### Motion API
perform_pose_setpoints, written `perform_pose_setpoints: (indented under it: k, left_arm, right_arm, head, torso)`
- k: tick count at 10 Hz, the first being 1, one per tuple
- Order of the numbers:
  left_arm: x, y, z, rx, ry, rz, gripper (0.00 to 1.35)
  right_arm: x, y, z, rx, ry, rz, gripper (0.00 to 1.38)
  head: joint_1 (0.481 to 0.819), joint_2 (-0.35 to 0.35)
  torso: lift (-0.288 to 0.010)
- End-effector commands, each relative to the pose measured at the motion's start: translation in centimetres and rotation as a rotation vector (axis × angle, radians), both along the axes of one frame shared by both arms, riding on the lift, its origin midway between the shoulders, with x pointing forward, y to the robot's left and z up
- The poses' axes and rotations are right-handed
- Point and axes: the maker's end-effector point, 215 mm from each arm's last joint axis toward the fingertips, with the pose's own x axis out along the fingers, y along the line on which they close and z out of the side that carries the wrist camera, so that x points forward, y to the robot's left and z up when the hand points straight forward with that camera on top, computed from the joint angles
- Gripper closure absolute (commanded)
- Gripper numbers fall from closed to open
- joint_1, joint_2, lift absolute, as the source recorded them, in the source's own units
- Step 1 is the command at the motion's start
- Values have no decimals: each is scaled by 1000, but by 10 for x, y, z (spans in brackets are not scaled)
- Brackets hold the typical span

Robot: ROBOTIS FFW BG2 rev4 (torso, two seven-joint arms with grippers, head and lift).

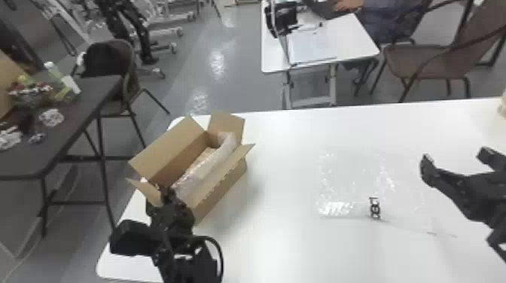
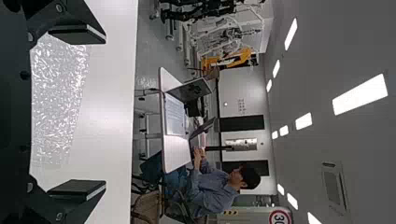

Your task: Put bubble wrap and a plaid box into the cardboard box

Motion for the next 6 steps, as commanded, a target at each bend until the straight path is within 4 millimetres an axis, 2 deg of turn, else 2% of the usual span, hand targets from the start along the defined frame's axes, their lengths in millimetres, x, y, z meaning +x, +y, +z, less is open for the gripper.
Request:
perform_pose_setpoints:
  k: [1,2,3,5,6]
  left_arm:
    - [0,2,11,37,-17,-2,12]
    - [-8,7,20,67,-28,36,133]
    - [-18,12,39,151,-41,86,228]
    - [-39,38,105,420,-20,157,288]
    - [-51,43,144,572,-27,191,289]
  right_arm:
    - [0,0,-1,1,2,0,194]
    - [0,0,-1,-1,2,0,194]
    - [-1,1,0,-2,0,2,194]
    - [-2,-1,0,-4,-1,-2,194]
    - [-2,-1,-1,-4,-1,-2,194]
  head:
    - [695,263]
    - [695,265]
    - [695,272]
    - [695,286]
    - [695,301]
  torso:
    - [-108]
    - [-108]
    - [-108]
    - [-108]
    - [-108]
